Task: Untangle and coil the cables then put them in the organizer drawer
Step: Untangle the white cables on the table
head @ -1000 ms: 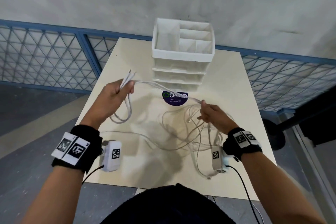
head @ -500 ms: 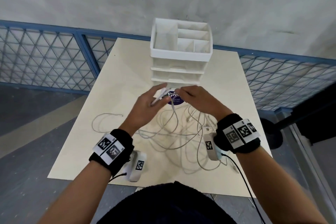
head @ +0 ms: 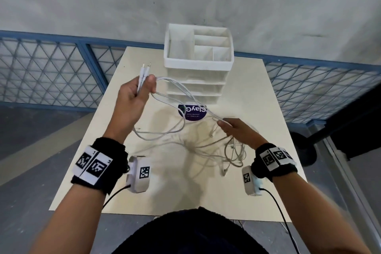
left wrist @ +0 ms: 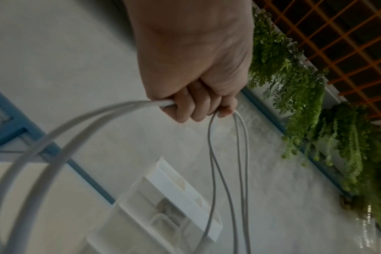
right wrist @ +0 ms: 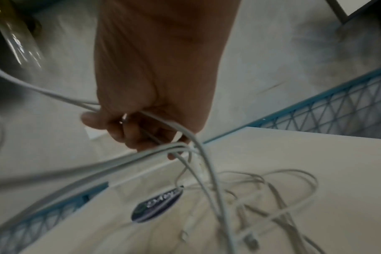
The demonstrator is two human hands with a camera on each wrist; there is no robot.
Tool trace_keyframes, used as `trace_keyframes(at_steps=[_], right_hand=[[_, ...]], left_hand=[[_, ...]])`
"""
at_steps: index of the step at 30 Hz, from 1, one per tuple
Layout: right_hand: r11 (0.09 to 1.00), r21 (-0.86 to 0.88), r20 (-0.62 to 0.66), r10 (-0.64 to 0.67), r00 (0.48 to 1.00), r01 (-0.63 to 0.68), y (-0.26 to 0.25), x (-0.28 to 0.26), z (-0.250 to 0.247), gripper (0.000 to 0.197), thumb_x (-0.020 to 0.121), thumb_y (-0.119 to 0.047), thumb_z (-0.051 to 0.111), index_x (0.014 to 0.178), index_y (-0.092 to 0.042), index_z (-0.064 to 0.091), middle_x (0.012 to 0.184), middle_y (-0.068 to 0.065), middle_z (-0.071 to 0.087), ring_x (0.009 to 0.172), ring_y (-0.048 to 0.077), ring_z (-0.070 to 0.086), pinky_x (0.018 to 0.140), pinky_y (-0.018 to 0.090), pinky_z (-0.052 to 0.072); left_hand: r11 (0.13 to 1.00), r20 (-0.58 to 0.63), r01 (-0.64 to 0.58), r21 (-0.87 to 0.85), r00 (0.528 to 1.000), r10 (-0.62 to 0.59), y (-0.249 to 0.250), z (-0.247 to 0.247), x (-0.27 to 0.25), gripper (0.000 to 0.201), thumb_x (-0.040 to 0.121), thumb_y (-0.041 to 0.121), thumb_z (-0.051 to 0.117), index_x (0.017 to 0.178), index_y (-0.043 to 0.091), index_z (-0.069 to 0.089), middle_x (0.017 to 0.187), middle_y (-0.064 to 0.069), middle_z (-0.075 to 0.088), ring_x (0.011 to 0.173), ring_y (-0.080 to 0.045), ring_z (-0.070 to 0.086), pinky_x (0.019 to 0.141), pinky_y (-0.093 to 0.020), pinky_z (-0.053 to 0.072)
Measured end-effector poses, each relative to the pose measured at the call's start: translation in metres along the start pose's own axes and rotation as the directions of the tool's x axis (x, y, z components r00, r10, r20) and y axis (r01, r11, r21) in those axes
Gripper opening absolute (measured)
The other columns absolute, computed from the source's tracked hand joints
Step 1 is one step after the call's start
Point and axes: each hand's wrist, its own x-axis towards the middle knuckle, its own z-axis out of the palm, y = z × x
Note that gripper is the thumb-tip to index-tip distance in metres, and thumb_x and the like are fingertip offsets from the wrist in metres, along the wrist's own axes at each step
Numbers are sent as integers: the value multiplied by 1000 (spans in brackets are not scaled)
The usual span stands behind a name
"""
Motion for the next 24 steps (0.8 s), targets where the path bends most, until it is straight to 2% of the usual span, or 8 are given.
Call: trace_keyframes(at_steps=[5,9,13,15,17,19,22,24], right_hand=[[989,-130,-67,60,996,-68,23,6,-3,32,99,-21,41,72,-15,58,70,-2,61,65,6,56,74,28,43],[997,-60,-215,-53,975,41,1,11,-19,25,92,0,42,86,-15,60,68,-1,68,62,-3,64,69,12,47],[983,-82,-256,-179,950,163,-38,14,-34,15,89,-9,49,81,-17,59,55,-6,51,47,2,49,52,13,37],[967,-116,-219,-246,944,225,-55,14,-35,10,87,-19,60,78,-19,58,57,-9,51,53,2,42,56,15,34],[955,-146,-129,-277,952,258,-67,14,-31,13,84,-23,67,75,-19,59,58,-14,57,56,1,43,58,17,34],[944,-198,-17,-272,962,264,-76,13,-21,16,82,-24,70,75,-11,63,62,-9,62,55,1,44,55,18,33],[939,-212,68,-260,963,269,-90,11,-7,16,82,-21,68,76,-7,62,63,0,54,54,3,42,53,18,31],[949,-139,31,-281,959,283,-95,9,-3,17,82,-18,68,71,-8,59,59,-4,49,54,4,39,53,18,30]], left_hand=[[980,9,57,192,998,-60,-25,-10,-5,36,94,39,48,62,22,50,39,7,31,38,-8,25,43,-20,22],[725,135,173,667,929,-345,-58,-17,-8,39,91,39,52,56,23,53,55,3,51,58,-18,54,57,-28,36],[547,31,277,790,873,-487,-75,-13,-14,26,87,37,58,98,14,64,99,-10,64,102,-34,60,77,-33,42],[650,-71,306,696,929,-362,-64,-1,-14,35,88,35,58,116,14,57,107,-15,66,102,-34,60,80,-35,44],[860,-120,191,473,981,-152,-41,13,-13,38,90,34,57,124,18,51,84,-17,67,75,-23,62,67,-28,43],[961,9,20,276,1000,-23,-24,30,-12,44,86,34,62,128,28,48,67,-9,56,50,-13,45,54,-17,37],[984,324,29,175,942,-85,-20,56,-12,58,78,34,72,130,33,46,93,2,60,61,-2,45,67,-19,39],[982,475,75,172,867,-150,-26,69,-14,35,85,28,66,118,20,58,97,4,63,71,3,54,74,-20,40]])
